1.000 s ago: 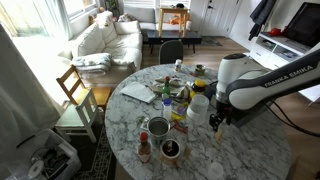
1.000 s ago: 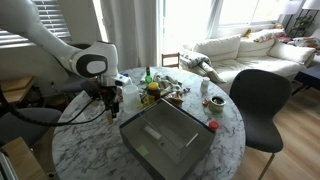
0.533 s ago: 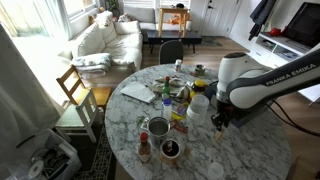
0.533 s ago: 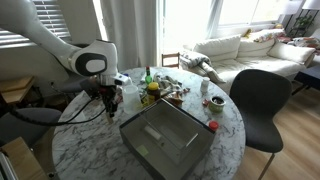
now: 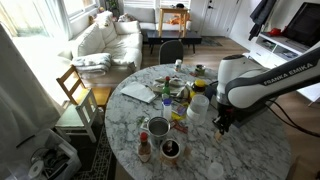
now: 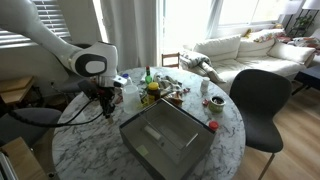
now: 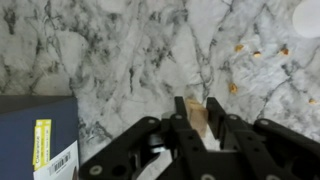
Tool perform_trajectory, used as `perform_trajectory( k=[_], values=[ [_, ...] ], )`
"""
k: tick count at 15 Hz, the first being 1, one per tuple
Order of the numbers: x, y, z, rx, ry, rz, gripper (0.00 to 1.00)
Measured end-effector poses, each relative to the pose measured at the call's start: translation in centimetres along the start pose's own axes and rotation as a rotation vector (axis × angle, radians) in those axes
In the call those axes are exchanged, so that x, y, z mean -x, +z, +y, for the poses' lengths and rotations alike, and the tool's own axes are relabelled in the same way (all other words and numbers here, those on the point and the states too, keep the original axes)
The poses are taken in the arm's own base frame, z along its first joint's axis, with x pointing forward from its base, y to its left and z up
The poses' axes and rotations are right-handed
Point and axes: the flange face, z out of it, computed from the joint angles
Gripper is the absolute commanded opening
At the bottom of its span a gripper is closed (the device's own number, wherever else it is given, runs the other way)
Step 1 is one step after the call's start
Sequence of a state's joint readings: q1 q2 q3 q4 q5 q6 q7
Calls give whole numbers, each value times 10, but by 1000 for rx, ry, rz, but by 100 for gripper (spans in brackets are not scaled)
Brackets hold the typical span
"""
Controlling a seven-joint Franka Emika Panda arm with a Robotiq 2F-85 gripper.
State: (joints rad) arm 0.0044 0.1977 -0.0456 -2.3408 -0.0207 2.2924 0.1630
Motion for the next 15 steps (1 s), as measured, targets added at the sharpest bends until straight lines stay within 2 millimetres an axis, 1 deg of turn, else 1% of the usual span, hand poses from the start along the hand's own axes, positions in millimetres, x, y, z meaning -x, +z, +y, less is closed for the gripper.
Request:
perform_trajectory(
  k=[1,2,5,7,9,12,15],
  values=[
    [0,0,-1,-1,-7,-1,0],
    [0,0,-1,-1,-9,-1,5],
    [-1,-3,-5,-1,-24,5,5],
    [-1,-6,-12,-1,-52,12,5],
    [-1,-12,-25,-2,-91,26,5],
    [2,-25,-50,-31,-150,48,5],
    [5,-32,-78,-88,-242,54,5]
  ],
)
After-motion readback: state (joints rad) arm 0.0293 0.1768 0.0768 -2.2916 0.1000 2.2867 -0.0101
